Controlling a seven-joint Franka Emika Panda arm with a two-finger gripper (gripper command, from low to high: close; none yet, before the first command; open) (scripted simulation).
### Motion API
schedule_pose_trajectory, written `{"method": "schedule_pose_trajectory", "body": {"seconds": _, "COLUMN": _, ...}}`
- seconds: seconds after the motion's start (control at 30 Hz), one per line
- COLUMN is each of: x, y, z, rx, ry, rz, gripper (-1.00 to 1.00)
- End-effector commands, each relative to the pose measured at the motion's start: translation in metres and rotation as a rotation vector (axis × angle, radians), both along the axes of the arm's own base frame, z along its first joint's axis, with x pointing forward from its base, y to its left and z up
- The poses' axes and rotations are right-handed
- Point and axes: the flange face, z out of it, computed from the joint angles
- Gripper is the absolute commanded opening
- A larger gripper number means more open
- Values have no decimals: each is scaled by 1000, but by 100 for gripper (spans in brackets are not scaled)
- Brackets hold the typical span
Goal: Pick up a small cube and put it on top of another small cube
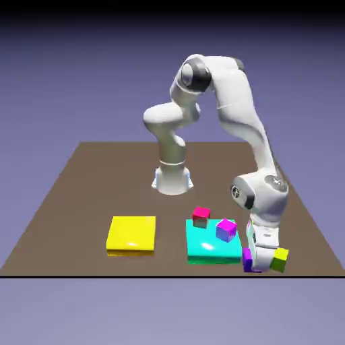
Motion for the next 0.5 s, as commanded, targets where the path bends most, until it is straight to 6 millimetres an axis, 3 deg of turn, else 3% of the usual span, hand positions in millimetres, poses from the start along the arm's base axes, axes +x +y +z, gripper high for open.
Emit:
{"method": "schedule_pose_trajectory", "body": {"seconds": 0.0, "x": -1, "y": 1, "z": 17, "rx": 0, "ry": -1, "rz": 0, "gripper": -100}}
{"method": "schedule_pose_trajectory", "body": {"seconds": 0.33, "x": -45, "y": -62, "z": 117, "rx": 9, "ry": 5, "rz": -371, "gripper": -100}}
{"method": "schedule_pose_trajectory", "body": {"seconds": 0.47, "x": -61, "y": -80, "z": 138, "rx": 0, "ry": -1, "rz": -464, "gripper": -100}}
